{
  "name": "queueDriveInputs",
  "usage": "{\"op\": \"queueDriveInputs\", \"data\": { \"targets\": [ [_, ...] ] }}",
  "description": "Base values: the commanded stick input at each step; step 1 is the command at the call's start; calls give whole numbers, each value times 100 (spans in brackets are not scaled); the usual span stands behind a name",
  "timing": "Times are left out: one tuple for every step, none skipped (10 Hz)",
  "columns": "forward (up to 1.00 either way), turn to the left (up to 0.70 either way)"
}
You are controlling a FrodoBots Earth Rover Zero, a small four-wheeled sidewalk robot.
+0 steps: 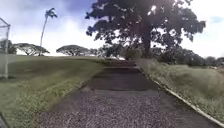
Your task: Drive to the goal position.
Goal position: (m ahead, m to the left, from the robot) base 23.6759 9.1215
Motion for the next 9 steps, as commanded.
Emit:
{"op": "queueDriveInputs", "data": {
  "targets": [
    [50,0],
    [50,0],
    [50,0],
    [50,0],
    [50,0],
    [50,0],
    [50,0],
    [50,0],
    [50,0]
  ]
}}
